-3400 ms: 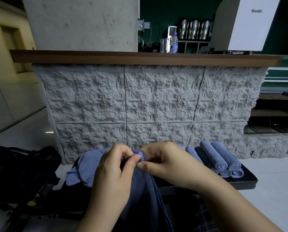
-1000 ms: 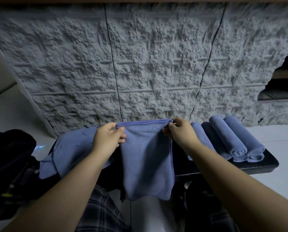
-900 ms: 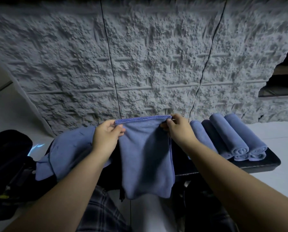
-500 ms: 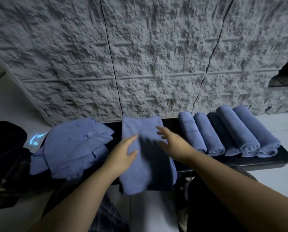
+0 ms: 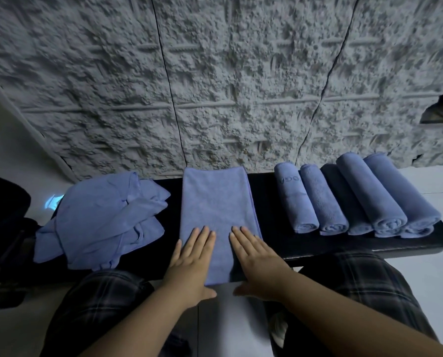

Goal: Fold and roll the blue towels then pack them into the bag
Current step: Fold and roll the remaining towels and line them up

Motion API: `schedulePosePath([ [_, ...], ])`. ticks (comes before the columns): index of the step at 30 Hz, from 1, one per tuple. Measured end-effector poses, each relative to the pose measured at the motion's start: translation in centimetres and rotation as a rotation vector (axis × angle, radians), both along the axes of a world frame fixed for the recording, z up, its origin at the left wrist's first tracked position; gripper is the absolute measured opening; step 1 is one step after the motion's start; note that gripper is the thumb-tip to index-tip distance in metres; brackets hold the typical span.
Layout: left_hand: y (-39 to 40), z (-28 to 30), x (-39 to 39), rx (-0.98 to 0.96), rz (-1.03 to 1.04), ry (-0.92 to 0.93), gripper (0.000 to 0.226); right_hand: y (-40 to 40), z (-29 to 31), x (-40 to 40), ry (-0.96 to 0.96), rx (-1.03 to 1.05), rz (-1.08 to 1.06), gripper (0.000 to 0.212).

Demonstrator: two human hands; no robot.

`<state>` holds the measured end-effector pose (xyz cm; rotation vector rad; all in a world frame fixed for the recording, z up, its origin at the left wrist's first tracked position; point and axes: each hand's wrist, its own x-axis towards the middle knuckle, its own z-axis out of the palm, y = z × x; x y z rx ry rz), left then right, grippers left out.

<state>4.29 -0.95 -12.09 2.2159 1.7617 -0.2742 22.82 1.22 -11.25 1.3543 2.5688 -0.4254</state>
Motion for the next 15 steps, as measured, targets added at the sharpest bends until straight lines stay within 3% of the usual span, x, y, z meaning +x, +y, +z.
schedulePosePath([
  [8,3.0,0.0,-0.7,0.031,0.001,-0.038,0.115,1.8,-0.8,-0.2,0.041,0.172,-0.010,0.116],
  [13,0.7,-1.2,-1.1,0.243,-0.061,-0.053,0.099,1.0,-2.2,-0.1,0.063,0.234,-0.020,0.104],
  [15,0.4,-1.5,-0.9,0.354,-0.094,-0.033,0.080,0.5,-2.0,-0.2,0.078,0.310,0.033,0.095],
])
